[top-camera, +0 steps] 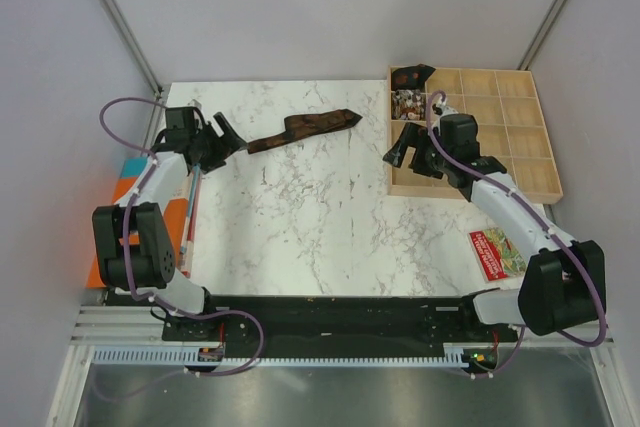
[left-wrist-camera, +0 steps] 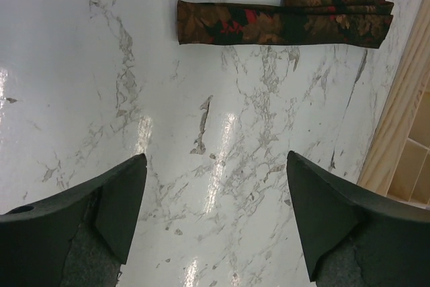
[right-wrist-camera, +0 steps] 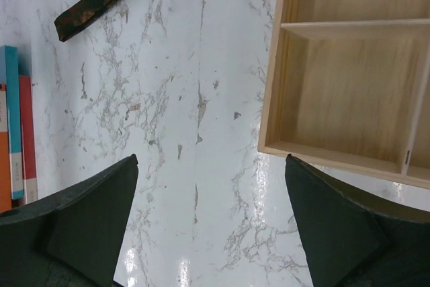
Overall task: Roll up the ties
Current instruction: Pick up the tie at the center of the board.
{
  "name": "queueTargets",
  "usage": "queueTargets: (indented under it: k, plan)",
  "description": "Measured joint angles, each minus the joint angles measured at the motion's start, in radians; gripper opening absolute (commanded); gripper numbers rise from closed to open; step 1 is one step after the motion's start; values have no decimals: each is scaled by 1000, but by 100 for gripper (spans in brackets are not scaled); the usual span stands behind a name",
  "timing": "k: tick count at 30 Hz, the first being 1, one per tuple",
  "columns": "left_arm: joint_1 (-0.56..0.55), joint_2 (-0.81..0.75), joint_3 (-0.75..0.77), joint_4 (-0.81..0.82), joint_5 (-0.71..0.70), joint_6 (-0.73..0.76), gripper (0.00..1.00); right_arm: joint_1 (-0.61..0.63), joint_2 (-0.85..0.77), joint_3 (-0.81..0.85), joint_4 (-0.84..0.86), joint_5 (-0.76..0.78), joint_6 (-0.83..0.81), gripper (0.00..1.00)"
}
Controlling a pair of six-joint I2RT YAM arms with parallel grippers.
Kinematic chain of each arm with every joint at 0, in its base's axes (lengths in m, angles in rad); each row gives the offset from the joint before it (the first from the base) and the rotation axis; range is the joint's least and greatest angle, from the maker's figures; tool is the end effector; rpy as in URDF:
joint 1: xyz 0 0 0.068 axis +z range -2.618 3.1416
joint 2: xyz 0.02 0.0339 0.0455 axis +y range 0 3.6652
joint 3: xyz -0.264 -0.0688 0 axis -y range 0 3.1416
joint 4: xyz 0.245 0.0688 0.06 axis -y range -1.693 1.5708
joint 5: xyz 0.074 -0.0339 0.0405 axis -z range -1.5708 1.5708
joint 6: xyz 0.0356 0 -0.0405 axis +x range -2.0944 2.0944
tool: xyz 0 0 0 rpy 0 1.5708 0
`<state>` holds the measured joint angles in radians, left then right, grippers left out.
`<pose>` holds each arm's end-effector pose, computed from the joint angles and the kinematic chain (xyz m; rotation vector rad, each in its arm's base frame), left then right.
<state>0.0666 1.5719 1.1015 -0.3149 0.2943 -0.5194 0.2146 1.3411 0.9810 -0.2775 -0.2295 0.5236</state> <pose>0.3422 0.0125 0.2435 -0.5476 2.3211 -0.5652 0.2891 0.0713 0.2757 0.2187 2.2589 0.6553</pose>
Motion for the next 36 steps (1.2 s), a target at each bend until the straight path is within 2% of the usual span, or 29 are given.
queueTargets:
  k: [12, 18, 20, 22, 26, 30, 36]
  plan:
    - [-51, 4, 8, 34, -24, 4, 93, 99, 14, 0, 8, 74, 0, 98]
    - [-94, 102, 75, 34, -93, 6, 86, 109, 14, 0, 11, 82, 3, 98]
    - [-104, 139, 94, 34, -111, 6, 77, 109, 14, 0, 11, 82, 2, 98]
    - [-105, 172, 113, 32, -121, 8, 73, 109, 13, -1, 11, 82, 2, 98]
    - [-105, 255, 170, 32, -153, 14, 71, 109, 1, -11, 11, 81, -3, 98]
    - [-105, 308, 208, 24, -173, 24, 64, 109, -11, -30, 11, 80, -5, 98]
    - [-105, 379, 267, 16, -188, 35, 64, 109, -12, -42, 11, 77, -7, 98]
